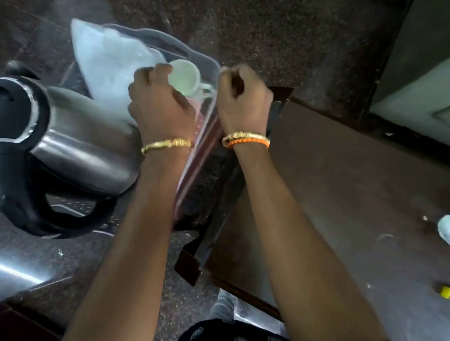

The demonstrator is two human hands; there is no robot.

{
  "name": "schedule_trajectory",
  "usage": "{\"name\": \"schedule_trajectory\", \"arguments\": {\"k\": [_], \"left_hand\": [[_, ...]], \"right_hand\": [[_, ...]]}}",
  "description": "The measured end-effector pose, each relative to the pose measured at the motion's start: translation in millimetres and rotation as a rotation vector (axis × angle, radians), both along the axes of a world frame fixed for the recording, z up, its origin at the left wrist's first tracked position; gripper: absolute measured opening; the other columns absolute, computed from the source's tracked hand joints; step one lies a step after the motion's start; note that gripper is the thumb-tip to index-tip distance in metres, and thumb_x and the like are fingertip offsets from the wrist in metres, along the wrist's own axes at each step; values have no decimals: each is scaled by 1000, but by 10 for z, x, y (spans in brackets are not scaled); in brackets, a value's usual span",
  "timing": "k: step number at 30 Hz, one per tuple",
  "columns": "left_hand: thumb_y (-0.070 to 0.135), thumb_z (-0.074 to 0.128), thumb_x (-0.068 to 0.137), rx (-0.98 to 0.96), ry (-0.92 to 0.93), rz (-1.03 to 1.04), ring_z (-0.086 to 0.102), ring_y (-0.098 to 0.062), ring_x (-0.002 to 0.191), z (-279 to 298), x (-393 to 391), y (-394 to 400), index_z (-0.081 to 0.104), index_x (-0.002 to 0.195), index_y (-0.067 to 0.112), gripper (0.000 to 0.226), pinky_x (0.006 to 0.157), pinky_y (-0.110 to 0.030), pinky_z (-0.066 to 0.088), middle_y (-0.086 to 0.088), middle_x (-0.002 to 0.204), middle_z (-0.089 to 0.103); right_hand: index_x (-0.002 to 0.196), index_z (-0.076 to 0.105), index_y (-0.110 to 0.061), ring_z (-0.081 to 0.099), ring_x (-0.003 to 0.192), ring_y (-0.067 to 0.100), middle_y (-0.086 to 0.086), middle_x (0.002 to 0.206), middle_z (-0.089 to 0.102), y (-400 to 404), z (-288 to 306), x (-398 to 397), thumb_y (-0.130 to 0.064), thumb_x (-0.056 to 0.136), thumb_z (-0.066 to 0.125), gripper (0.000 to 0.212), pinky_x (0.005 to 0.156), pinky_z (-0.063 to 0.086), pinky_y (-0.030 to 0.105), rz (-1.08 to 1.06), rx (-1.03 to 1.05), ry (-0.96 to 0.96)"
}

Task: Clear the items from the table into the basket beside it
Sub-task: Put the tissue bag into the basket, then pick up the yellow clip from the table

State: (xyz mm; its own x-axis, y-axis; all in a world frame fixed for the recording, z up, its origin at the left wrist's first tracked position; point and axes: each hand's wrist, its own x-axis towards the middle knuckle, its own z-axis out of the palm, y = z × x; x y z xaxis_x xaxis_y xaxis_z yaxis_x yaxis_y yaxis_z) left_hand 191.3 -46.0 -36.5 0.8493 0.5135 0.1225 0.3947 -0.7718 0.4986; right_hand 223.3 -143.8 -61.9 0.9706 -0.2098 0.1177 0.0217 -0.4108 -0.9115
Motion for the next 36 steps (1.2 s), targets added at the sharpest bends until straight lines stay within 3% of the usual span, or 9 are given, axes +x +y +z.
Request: {"name": "schedule_trajectory", "arguments": {"k": [3,6,11,16,21,27,31,34,36], "left_hand": [[3,43,81,-133,-170,-181,58,-37,92,-108,-362,-588,62,102,2,28,81,-40,43,-22,101,62],[1,47,84,-322,-100,-299,61,-32,80,-342,-729,-1232,63,99,1,22,72,-32,49,-19,95,64],[6,50,88,-501,227,-480,66,-25,86,-759,-1295,-2171,65,101,8,20,78,-31,50,-11,96,70],[10,50,89,-603,532,-623,66,-25,90,-995,-1658,-3077,66,101,10,19,82,-31,51,-11,98,71],[8,49,88,-571,654,-708,64,-32,96,-1174,-1759,-3774,65,103,7,22,87,-39,51,-16,103,70],[6,48,86,-474,650,-685,64,-30,96,-1352,-1685,-4247,63,106,7,25,88,-37,51,-13,105,69],[7,48,87,-410,602,-659,64,-28,94,-1424,-1604,-4379,63,105,8,24,83,-32,49,-12,105,68],[7,48,87,-394,564,-621,64,-27,92,-1447,-1624,-4409,64,103,8,23,80,-32,50,-12,103,68],[6,48,88,-396,543,-611,65,-26,93,-1459,-1661,-4370,64,102,8,22,81,-35,53,-11,102,69]], "right_hand": [[56,41,-12,34,49,10,3,49,42,-540,-166,-405,-14,87,59,35,51,28,29,-222,5,-18],[56,31,-19,27,48,12,-6,47,29,-1137,-416,-917,-15,87,58,41,49,23,29,-397,-60,94],[55,45,-7,43,47,24,13,50,50,-2121,-864,-1825,-16,86,56,35,50,27,26,-665,-111,312],[82,60,-3,62,75,32,17,78,67,-3021,-994,-2395,-7,82,60,4,65,38,22,-954,-2,467],[92,65,0,61,96,35,21,97,70,-3921,-1005,-2530,-19,85,60,21,80,38,29,-1225,89,621],[98,63,-3,61,100,33,17,106,67,-4760,-1148,-2472,-48,77,65,51,82,48,36,-1196,235,941],[77,65,-8,65,82,30,15,91,72,-4929,-1195,-2374,-38,70,66,31,66,46,29,-1114,203,989],[55,55,-11,62,71,28,14,80,72,-4915,-1202,-2391,-31,68,63,25,66,49,28,-1065,208,999],[57,58,-10,60,70,28,14,78,72,-4830,-1196,-2447,-31,69,63,25,69,51,29,-1033,201,997]]}}
